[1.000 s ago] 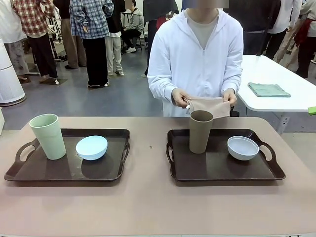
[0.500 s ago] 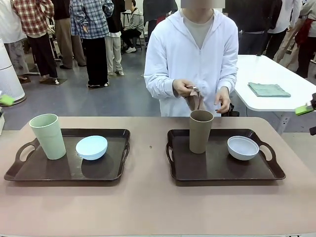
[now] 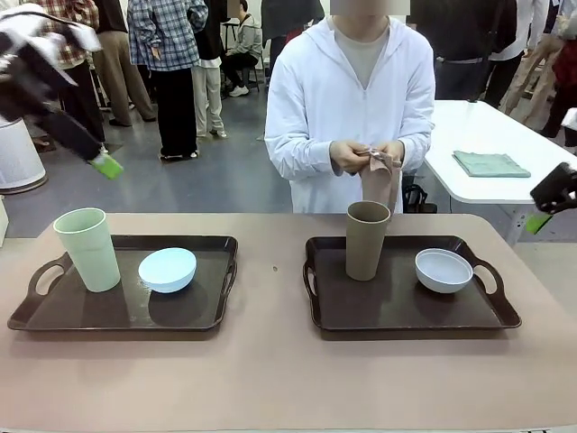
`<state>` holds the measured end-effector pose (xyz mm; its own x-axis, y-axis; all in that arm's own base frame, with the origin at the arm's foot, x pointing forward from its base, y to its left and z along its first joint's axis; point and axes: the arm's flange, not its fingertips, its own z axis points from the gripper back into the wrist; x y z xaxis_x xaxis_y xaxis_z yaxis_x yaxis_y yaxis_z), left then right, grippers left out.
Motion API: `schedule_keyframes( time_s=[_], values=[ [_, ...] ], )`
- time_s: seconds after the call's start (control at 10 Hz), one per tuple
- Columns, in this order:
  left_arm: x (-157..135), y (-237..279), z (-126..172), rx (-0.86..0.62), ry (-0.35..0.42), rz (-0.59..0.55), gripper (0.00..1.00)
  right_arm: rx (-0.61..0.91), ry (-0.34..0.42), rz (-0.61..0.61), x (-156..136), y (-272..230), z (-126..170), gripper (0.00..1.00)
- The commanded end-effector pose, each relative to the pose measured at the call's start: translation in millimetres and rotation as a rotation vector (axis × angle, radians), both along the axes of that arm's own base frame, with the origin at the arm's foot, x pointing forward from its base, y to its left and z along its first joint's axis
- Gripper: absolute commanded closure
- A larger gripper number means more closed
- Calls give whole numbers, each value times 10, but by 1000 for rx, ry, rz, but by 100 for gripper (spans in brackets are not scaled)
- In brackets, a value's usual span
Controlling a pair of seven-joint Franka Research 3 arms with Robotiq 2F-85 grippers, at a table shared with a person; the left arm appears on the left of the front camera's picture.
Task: Set up a tray with a mat and arrange the tableware.
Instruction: Pick up the Picnic Bowl and Reusable plastic cup from the Handle tray in front of the human's position and hold them in the air.
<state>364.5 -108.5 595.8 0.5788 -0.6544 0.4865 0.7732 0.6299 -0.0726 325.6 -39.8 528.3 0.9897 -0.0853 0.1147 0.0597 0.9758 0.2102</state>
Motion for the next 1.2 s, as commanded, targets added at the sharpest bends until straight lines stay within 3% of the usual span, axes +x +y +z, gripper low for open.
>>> schedule_keyframes(
  time_s=[0.0,0.2,0.4,0.5,0.6,0.7,1.1],
  values=[
    [412,-307,28,125,27,-157,0,-66,104,-27,290,208,-216,0],
    [569,-790,-13,202,-19,-225,0,-55,158,-19,451,388,-424,0],
    [749,-1181,-101,104,-72,-246,0,-49,180,-17,513,468,-540,0],
    [763,-1227,-177,63,-67,-246,0,-28,177,-20,507,441,-550,0],
    [651,-1120,-99,158,-32,-232,0,15,153,-31,492,367,-525,0],
    [651,-1120,-99,158,-32,-232,0,-49,189,4,471,458,-635,0],
    [692,-1171,-109,140,-33,-230,0,-37,184,1,480,425,-606,0]
  ],
)
